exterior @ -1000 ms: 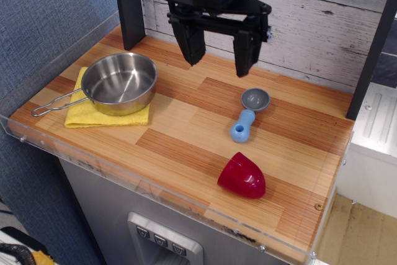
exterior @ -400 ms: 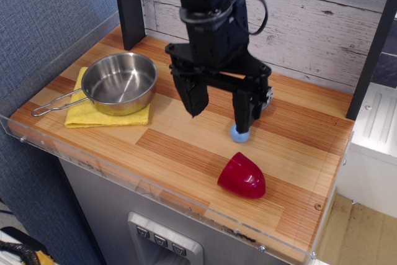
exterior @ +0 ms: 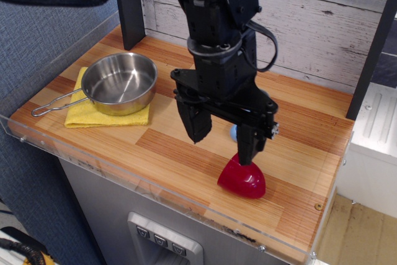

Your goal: Move red object into pot

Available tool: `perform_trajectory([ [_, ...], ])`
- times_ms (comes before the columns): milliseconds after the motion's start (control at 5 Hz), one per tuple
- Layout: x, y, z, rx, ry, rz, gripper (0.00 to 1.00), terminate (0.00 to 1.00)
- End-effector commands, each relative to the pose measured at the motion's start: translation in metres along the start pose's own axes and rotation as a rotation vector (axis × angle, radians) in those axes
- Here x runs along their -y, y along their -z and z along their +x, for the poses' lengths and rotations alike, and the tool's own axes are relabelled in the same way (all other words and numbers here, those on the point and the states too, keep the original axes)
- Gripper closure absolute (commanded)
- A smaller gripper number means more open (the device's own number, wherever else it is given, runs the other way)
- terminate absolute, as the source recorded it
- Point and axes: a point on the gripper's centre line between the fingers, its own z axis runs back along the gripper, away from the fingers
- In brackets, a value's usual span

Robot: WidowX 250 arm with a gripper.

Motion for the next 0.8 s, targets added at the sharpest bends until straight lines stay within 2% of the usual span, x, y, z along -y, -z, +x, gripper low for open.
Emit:
perform_trajectory([
  [0, 0.009, -0.003, -0.004, 0.026, 0.022, 0.020, 0.00, 0.00],
  [600, -0.001, 0.011, 0.014, 0.022, 0.016, 0.056, 0.00, 0.00],
])
